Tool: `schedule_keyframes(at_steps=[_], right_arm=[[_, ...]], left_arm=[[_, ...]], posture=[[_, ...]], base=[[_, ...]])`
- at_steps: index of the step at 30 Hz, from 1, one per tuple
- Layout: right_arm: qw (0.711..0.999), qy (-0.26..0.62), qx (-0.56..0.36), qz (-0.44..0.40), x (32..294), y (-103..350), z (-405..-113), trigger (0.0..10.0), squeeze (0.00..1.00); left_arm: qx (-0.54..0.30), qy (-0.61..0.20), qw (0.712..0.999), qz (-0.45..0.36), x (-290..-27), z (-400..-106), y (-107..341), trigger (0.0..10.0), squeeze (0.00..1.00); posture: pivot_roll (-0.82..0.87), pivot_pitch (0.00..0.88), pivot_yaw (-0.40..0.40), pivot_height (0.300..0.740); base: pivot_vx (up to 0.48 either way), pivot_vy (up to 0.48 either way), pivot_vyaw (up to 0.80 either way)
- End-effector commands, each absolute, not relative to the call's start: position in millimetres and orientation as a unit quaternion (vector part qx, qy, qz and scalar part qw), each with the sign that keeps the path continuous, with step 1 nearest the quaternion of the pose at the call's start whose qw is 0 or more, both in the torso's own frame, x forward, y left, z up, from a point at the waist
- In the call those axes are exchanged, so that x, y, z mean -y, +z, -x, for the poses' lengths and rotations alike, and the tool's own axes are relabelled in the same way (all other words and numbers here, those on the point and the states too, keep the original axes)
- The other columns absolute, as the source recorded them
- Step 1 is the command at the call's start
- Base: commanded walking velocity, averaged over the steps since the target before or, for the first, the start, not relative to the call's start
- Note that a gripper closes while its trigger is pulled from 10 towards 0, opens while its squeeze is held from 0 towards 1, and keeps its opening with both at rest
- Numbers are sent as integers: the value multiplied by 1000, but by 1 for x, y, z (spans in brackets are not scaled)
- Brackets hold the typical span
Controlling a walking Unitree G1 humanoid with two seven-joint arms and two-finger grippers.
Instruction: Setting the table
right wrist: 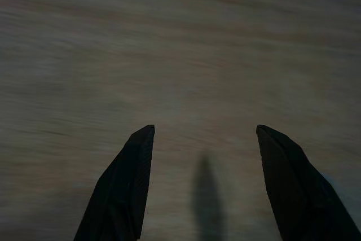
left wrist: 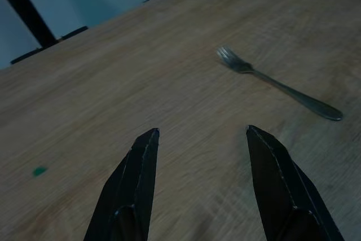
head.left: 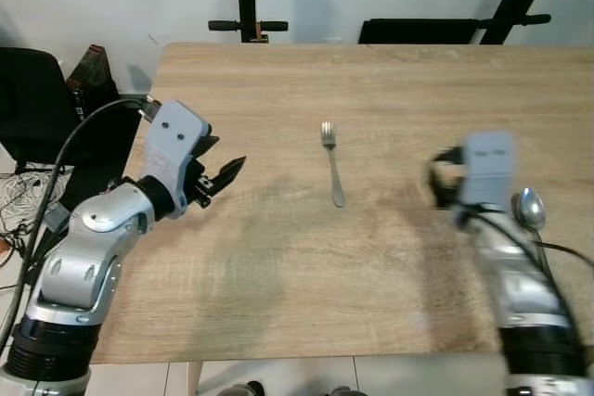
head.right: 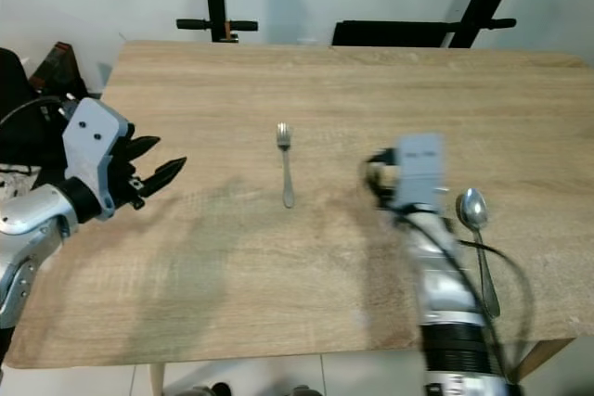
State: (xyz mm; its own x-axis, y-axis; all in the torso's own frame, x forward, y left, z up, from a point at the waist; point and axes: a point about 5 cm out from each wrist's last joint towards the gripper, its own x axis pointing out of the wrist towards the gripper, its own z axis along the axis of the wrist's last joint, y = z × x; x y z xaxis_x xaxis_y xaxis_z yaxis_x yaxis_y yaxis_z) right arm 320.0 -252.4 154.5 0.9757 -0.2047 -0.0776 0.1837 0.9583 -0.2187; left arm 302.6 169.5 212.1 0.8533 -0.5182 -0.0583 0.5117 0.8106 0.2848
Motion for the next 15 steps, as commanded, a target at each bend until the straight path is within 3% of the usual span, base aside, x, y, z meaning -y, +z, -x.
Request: schedule_keyframes(at_steps=[1, 5, 8, 15], right_arm=[[987, -88, -79, 108, 257, 143, -316, 10000, 0], [984, -87, -105, 114, 273, 140, -310, 10000, 0], [976, -118, -123, 138, 306, 143, -300, 10000, 0], [973, -94, -166, 129, 331, 138, -285, 10000, 0]], left_arm=[[0, -272, 951, -148, -173, -303, 207, 10000, 0], [0, -271, 950, -153, -175, -304, 207, 10000, 0], [-3, -272, 950, -154, -175, -304, 206, 10000, 0], [-5, -274, 949, -155, -176, -303, 205, 10000, 0]], posture=[[-31, 55, 51, 740], [-29, 55, 55, 740], [-29, 55, 55, 740], [-34, 60, 57, 740]], base=[[0, 0, 0], [0, 0, 0], [0, 0, 0], [0, 0, 0]])
